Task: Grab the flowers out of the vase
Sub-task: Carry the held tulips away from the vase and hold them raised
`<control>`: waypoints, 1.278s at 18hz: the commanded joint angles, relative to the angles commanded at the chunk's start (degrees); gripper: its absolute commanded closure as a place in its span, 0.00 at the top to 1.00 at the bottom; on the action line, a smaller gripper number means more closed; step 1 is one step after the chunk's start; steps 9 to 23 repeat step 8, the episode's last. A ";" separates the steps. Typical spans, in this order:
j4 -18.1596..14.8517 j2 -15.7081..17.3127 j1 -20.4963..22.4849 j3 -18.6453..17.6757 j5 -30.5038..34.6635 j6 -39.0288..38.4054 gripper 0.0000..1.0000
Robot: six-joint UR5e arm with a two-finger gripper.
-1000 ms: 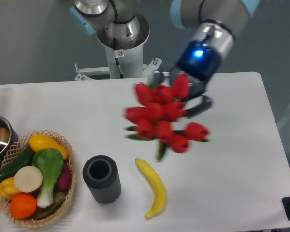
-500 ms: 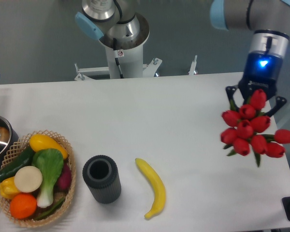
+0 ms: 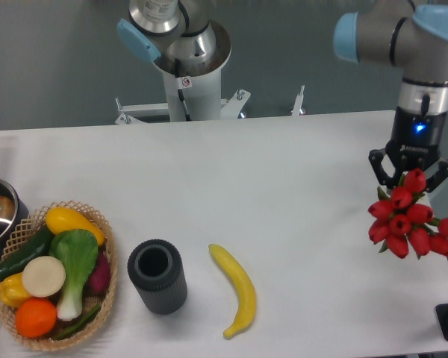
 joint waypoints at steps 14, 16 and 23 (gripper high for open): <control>-3.08 -2.02 -5.99 2.55 14.16 0.43 0.00; -3.08 -2.02 -5.99 2.55 14.16 0.43 0.00; -3.08 -2.02 -5.99 2.55 14.16 0.43 0.00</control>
